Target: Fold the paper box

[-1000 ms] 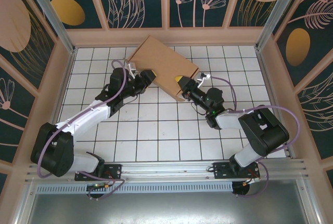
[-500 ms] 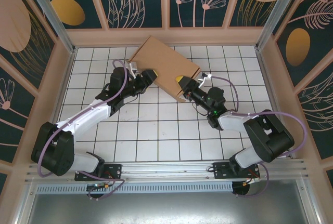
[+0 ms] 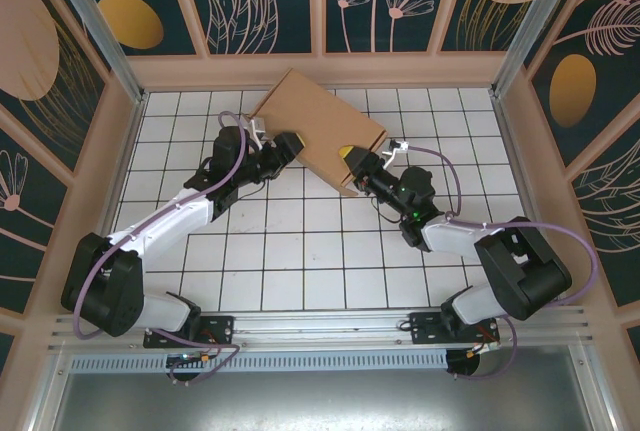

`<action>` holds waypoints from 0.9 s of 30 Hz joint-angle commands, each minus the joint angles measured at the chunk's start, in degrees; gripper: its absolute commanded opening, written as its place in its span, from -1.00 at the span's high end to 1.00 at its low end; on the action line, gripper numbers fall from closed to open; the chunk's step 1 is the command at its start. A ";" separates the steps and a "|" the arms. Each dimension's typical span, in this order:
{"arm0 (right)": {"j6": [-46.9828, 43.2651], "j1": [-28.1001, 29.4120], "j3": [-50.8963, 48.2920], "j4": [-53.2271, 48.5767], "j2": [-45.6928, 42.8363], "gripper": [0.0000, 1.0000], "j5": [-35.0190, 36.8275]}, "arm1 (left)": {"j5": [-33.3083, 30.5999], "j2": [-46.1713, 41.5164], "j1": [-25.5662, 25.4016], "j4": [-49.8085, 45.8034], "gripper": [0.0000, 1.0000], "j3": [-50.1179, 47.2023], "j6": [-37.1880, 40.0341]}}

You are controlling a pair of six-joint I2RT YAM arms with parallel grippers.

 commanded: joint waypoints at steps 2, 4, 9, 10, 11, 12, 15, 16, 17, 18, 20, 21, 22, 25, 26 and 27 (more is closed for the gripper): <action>3.69 3.41 2.96 16.82 -3.09 0.01 -12.83 | -4.53 1.70 0.87 0.81 -0.43 0.32 1.57; 4.25 3.51 2.78 17.65 -2.91 0.01 -12.57 | -4.98 1.52 0.86 1.04 -0.45 0.22 1.51; 4.96 3.80 2.62 18.62 -2.81 0.01 -11.65 | -5.29 1.43 0.86 2.02 -0.46 -0.26 0.27; 4.95 3.99 2.53 18.77 -2.83 0.01 -11.35 | -5.36 1.51 0.86 2.74 -0.46 -0.67 -0.55; 5.08 4.14 2.48 18.87 -2.71 0.01 -11.02 | -5.38 1.38 0.85 3.98 -0.46 -1.28 -1.43; 5.38 4.33 2.52 19.20 -2.44 0.01 -10.88 | -5.50 1.31 0.87 5.44 -0.44 -1.87 -2.50; 7.77 5.35 2.68 22.73 -0.31 0.01 -10.49 | -6.56 0.98 0.83 11.05 -0.39 -3.75 -6.50; 8.84 5.76 2.78 24.13 0.62 0.01 -10.23 | -6.97 0.90 0.86 12.97 -0.38 -4.12 -7.85; 9.82 6.15 2.94 25.62 1.58 0.01 -10.09 | -7.46 0.81 0.90 14.77 -0.37 -4.34 -9.06; 10.82 6.47 3.16 26.71 2.58 0.01 -9.95 | -7.84 0.70 0.86 16.22 -0.36 -4.48 -9.94; 13.64 6.96 3.71 29.82 5.00 0.02 -9.91 | -8.65 0.42 0.84 20.62 -0.35 -5.04 -11.35; 15.09 7.06 3.95 31.60 6.14 0.02 -10.00 | -9.13 0.35 0.90 22.18 -0.34 -5.30 -11.89; 16.57 7.26 4.24 33.58 7.50 0.02 -10.13 | -9.95 0.16 0.87 23.64 -0.34 -5.62 -12.28; 18.21 7.96 5.61 34.02 9.35 0.04 -11.26 | -11.06 0.00 0.86 27.61 -0.32 -6.58 -12.52; 18.01 8.22 5.98 33.72 9.39 0.04 -11.81 | -11.17 -0.11 0.86 28.67 -0.28 -6.87 -12.55; 17.96 8.22 6.16 33.54 9.49 0.04 -12.12 | -11.26 -0.09 0.85 29.00 -0.24 -7.07 -12.79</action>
